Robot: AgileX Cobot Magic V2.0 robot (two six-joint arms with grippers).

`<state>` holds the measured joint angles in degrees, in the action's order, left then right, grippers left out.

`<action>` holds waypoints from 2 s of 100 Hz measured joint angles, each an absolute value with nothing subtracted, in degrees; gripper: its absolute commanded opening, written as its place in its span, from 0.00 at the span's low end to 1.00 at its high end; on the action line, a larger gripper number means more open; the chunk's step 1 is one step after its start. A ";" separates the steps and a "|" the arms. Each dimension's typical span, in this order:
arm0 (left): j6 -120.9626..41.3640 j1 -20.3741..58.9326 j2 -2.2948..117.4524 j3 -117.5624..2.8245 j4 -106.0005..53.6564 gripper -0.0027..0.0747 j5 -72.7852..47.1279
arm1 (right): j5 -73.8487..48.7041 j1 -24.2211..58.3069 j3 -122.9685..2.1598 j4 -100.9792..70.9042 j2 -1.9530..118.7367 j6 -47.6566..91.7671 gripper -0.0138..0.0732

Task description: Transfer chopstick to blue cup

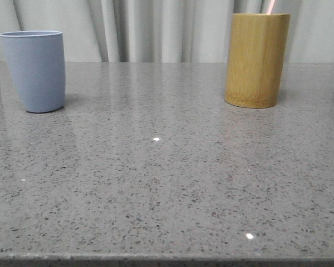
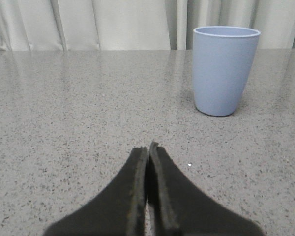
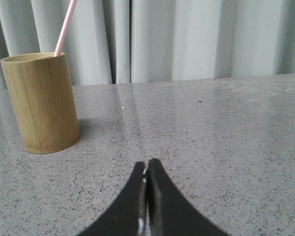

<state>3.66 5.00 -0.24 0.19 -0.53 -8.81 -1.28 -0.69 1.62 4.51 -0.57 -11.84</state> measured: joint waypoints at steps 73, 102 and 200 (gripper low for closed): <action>3.66 5.00 6.34 -16.58 -3.57 0.01 -16.14 | -24.39 -0.69 -15.19 4.51 1.17 -11.97 0.04; 3.66 5.00 23.56 -32.44 -4.02 0.01 -23.49 | -31.27 -0.69 -27.28 1.22 12.94 -11.97 0.04; 3.66 5.00 48.12 -47.68 -4.40 0.47 -26.42 | -34.20 -0.69 -44.90 0.72 36.66 -9.29 0.53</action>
<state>3.66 5.00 48.12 -47.68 -4.40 -26.42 -34.20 -0.69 -44.90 0.72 36.66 -9.29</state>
